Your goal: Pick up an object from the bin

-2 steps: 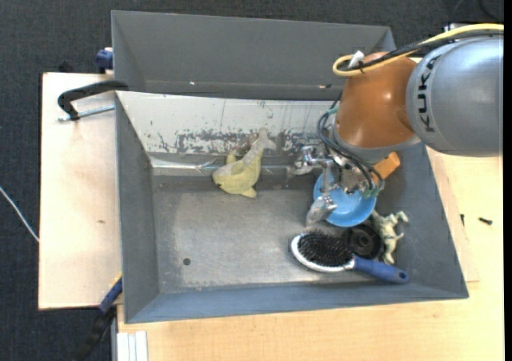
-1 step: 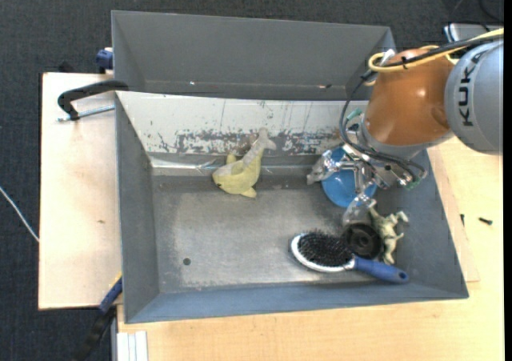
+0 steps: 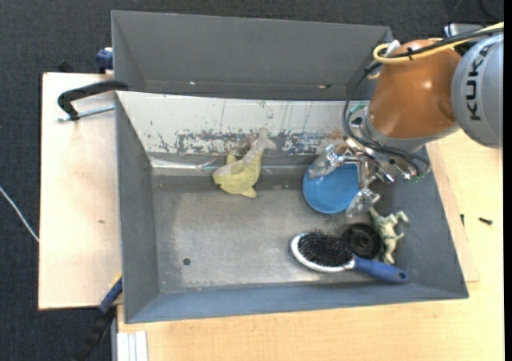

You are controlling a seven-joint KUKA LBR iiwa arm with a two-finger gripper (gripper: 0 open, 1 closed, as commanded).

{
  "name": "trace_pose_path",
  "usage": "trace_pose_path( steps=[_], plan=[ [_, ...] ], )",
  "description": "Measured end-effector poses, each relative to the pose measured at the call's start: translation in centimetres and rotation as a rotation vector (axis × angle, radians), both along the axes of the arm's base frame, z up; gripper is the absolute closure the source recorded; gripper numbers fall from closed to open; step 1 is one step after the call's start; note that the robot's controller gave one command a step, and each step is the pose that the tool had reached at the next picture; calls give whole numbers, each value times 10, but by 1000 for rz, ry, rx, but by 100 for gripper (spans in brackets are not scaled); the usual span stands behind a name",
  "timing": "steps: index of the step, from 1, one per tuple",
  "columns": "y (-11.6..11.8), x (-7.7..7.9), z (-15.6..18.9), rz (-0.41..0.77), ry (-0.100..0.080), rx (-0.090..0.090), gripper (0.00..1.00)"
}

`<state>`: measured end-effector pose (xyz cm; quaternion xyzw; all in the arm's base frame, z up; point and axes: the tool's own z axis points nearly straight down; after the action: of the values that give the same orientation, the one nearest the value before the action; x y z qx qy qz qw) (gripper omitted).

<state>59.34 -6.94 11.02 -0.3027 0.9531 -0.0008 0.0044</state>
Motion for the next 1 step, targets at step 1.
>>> trace_pose_path(
  steps=[1],
  plan=[
    [11,1,-36,-166,5,0,0]
  ],
)
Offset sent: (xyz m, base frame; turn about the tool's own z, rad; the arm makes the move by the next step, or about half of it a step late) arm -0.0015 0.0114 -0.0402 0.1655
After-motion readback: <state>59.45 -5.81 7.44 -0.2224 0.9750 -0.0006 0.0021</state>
